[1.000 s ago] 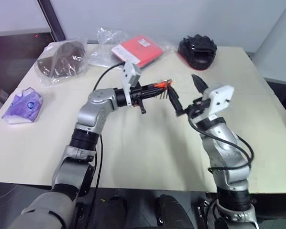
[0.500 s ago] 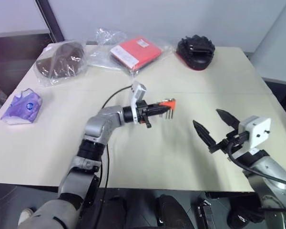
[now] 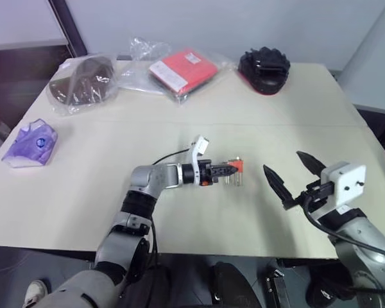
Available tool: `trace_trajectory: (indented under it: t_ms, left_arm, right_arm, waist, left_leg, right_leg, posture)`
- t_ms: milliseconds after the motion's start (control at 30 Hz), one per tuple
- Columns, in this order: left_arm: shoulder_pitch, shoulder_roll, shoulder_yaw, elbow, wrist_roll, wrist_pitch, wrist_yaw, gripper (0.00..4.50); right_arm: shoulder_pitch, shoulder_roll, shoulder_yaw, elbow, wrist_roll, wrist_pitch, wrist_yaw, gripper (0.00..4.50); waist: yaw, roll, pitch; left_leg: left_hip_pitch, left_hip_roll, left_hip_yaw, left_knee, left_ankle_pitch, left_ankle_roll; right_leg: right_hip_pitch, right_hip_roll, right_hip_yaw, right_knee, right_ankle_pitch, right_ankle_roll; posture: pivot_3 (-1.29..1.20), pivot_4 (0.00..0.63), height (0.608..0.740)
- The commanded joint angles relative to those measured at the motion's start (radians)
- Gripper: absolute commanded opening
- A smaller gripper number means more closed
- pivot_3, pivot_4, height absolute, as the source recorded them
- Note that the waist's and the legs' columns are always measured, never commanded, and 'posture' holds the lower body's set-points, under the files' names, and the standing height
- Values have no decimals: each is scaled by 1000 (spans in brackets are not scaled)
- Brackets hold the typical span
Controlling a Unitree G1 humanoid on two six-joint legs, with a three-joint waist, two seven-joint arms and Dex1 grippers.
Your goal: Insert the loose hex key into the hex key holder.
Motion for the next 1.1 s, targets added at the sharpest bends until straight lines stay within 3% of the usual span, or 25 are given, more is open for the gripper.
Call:
trace_trajectory:
  t_ms: [33,167,300,467,500,700,1100]
  left_arm:
    - [-8,9,-7,-3,13,-2,-6,0]
    - [-1,29,-16,14,31,1,-16,0]
    - [23,56,-38,-15,50,-16,-44,1704]
    - [33,102,-49,-49,81,-74,-58,4276]
    - [35,119,-60,-62,104,-126,-67,4479]
    - [31,229,-111,-127,228,-405,-111,4479]
    - [70,481,-113,-402,190,-465,-379,4479]
  right_arm:
    - [2,6,6,-40,-14,-28,-6,4462]
    - [1,2,29,-33,-30,-27,0,4462]
    - [-11,-5,33,-22,-31,-21,9,4500]
    - [-16,-34,31,-7,-35,-11,44,4500]
    - [-15,-47,27,-4,-35,-6,55,4500]
    - [15,-156,-14,22,-40,11,144,4500]
    - [102,-434,-221,59,-11,72,430,4500]
  waist:
    - [1,0,0]
    - [2,0,0]
    - [1,0,0]
    - [1,0,0]
    - [0,0,0]
    - [1,0,0]
    - [0,0,0]
  left_leg:
    - [0,0,0,0,0,0]
    - [0,0,0,0,0,0]
    - [0,0,0,0,0,0]
    - [2,0,0,0,0,0]
    - [2,0,0,0,0,0]
    - [3,0,0,0,0,0]
    - [1,0,0,0,0,0]
  right_leg:
    - [0,0,0,0,0,0]
    - [0,0,0,0,0,0]
    - [0,0,0,0,0,0]
    - [2,0,0,0,0,0]
    - [2,0,0,0,0,0]
    - [3,0,0,0,0,0]
    - [3,0,0,-2,0,0]
  posture:
    - [0,150,740]
    - [0,150,740]
    - [0,150,740]
    - [0,150,740]
    - [0,150,740]
    - [0,150,740]
    - [0,150,740]
